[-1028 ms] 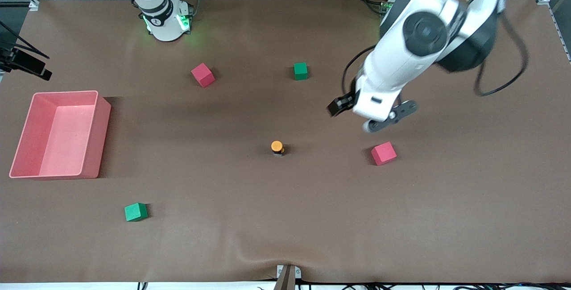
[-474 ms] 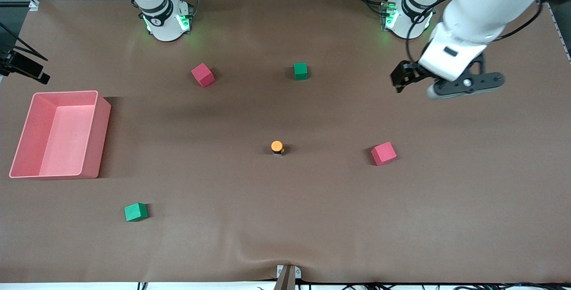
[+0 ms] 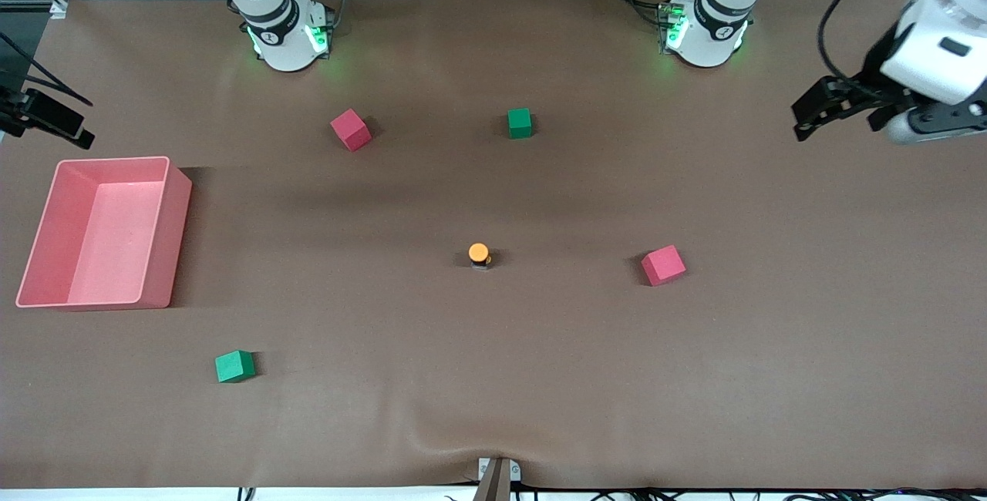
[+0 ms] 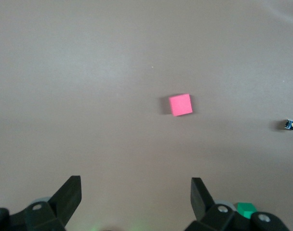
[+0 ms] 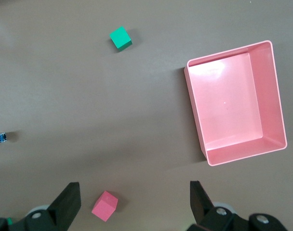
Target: Place and upright button with both arms
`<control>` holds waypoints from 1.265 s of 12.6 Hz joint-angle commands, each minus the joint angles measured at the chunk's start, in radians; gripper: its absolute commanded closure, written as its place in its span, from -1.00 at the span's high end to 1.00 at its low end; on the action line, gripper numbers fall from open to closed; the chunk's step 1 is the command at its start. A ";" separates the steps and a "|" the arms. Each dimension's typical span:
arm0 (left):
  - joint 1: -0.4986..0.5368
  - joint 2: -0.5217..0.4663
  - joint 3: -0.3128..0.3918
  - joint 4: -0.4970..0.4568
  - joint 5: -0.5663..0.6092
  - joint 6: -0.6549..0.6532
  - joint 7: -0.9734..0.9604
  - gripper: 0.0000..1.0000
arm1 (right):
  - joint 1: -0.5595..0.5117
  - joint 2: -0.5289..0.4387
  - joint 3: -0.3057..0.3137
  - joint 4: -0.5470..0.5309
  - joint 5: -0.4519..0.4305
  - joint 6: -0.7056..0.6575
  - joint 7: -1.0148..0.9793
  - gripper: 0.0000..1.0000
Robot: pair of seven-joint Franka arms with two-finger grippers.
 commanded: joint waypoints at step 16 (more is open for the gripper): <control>0.074 -0.097 -0.003 -0.136 -0.059 -0.015 0.109 1.00 | -0.001 -0.006 -0.002 -0.005 0.048 0.027 -0.009 1.00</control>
